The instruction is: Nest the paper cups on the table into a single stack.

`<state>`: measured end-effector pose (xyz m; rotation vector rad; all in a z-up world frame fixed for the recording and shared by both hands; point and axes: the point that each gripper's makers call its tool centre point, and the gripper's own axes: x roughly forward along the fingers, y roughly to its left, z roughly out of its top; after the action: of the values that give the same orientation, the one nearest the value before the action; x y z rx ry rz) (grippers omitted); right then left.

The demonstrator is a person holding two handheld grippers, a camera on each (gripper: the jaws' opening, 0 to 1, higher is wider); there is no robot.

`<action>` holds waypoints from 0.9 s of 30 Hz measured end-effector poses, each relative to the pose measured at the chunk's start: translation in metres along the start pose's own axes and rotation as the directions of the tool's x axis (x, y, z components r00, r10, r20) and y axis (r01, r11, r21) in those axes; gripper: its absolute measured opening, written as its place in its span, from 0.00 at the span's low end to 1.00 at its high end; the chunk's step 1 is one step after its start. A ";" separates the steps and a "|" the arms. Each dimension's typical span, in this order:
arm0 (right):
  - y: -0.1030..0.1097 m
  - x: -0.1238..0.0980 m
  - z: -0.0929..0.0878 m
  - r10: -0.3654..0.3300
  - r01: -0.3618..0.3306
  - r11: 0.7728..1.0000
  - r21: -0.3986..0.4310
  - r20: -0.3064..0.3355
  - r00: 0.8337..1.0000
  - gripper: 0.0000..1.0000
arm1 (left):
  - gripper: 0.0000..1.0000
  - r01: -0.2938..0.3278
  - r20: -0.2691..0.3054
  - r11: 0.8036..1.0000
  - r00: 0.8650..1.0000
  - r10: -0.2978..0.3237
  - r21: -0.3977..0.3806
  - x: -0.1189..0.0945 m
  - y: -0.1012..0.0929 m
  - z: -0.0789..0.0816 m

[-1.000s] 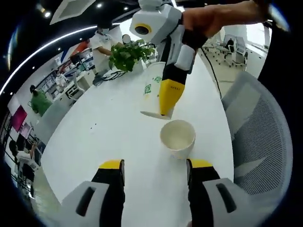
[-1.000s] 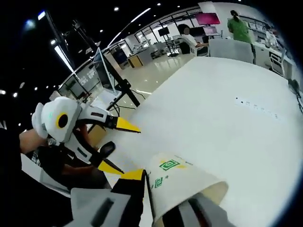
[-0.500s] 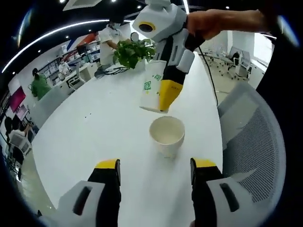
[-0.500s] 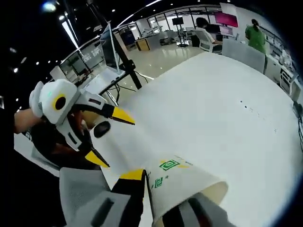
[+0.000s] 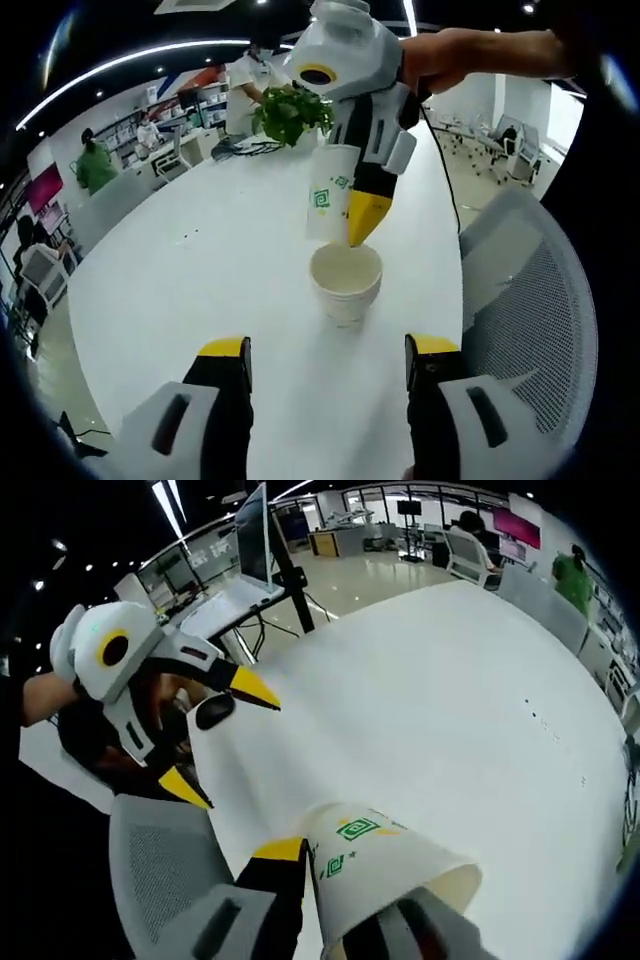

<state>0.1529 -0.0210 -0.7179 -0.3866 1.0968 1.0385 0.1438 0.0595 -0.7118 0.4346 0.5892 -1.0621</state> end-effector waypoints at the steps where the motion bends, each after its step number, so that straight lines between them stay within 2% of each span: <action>1: 0.002 0.001 -0.001 0.002 -0.003 1.000 -0.009 -0.011 1.000 0.08 | 0.60 -0.001 0.001 1.000 1.000 0.001 -0.001 0.001 0.001 -0.001; 3: 0.003 0.004 -0.003 0.000 -0.001 1.000 -0.031 -0.038 0.999 0.08 | 0.60 -0.002 0.003 1.000 1.000 0.002 -0.006 -0.001 -0.001 -0.001; 5: 0.005 0.006 -0.006 -0.007 0.003 0.998 -0.057 -0.068 0.998 0.08 | 0.60 -0.004 0.002 1.000 1.000 0.004 -0.007 0.002 0.005 -0.007; 9: 0.009 0.008 -0.008 -0.014 0.002 0.994 -0.109 -0.111 0.994 0.08 | 0.60 -0.007 0.005 1.000 1.000 0.007 -0.007 -0.003 -0.002 -0.001; 12: 0.007 0.009 -0.008 -0.020 0.002 0.991 -0.134 -0.137 0.990 0.08 | 0.60 -0.010 0.007 1.000 1.000 0.010 -0.010 -0.001 0.003 -0.004; 18: 0.010 0.013 -0.013 -0.033 -0.005 0.983 -0.185 -0.200 0.979 0.08 | 0.59 -0.009 0.008 1.000 1.000 0.009 -0.014 -0.001 0.000 -0.005; 20: 0.007 0.016 -0.013 -0.041 -0.006 0.979 -0.203 -0.224 0.974 0.08 | 0.59 -0.010 0.006 1.000 1.000 0.010 -0.012 0.001 0.006 -0.011; 22: 0.005 0.021 -0.015 -0.049 -0.011 0.973 -0.230 -0.252 0.966 0.08 | 0.59 -0.011 0.007 1.000 1.000 0.011 -0.014 -0.002 0.000 -0.007; 27: 0.008 0.024 -0.019 -0.068 -0.004 0.966 -0.258 -0.272 0.960 0.09 | 0.59 -0.017 0.002 1.000 1.000 0.017 -0.013 -0.001 0.006 -0.013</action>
<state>0.1378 -0.0187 -0.7452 -0.7758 1.2036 1.1234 0.1455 0.0704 -0.7202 0.4264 0.5895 -1.0417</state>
